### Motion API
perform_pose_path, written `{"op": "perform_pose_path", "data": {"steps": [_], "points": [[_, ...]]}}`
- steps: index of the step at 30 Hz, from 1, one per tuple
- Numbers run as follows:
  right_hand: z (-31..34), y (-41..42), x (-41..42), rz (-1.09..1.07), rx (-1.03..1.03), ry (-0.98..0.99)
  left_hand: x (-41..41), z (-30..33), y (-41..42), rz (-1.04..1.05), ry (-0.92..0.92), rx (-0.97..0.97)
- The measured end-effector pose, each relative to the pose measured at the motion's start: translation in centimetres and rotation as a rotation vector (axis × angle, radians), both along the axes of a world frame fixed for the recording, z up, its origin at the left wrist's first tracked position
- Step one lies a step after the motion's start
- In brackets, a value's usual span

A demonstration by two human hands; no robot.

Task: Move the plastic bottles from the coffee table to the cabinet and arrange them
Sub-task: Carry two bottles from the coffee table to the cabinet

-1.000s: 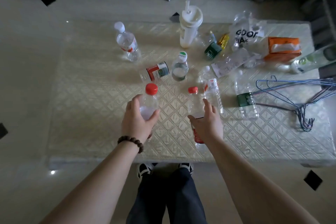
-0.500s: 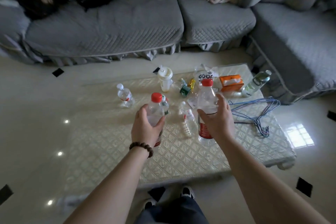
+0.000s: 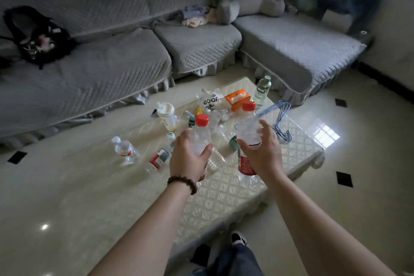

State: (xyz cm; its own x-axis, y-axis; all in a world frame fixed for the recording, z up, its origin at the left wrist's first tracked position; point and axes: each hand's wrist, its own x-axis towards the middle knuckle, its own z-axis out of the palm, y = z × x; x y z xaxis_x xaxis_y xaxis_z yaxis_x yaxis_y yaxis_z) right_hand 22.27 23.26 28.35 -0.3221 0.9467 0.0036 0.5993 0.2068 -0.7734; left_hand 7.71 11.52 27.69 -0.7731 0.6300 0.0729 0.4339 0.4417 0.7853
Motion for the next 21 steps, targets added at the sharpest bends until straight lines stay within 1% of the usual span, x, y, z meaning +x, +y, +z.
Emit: {"op": "perform_pose_path", "data": {"steps": [5,9,12,16,21], "points": [[-0.4,-2.5,5.3,-0.162,0.019,0.006,3.0,-0.6,0.4,-0.17,-0.008,-0.031],[-0.3,-4.1,10.7,-0.348,0.08,0.025,7.2,-0.7,1.7,-0.327,-0.005,-0.036],[-0.3,-5.7,16.0,-0.485,0.106,0.008,11.5,-0.5,3.0,-0.487,-0.021,-0.023],[-0.5,-8.4,23.5,-0.679,0.093,-0.008,18.3,-0.3,4.6,-0.692,-0.056,-0.004],[-0.4,-11.1,31.9,-0.921,0.062,-0.016,27.7,0.0,6.4,-0.903,-0.101,-0.066]]}}
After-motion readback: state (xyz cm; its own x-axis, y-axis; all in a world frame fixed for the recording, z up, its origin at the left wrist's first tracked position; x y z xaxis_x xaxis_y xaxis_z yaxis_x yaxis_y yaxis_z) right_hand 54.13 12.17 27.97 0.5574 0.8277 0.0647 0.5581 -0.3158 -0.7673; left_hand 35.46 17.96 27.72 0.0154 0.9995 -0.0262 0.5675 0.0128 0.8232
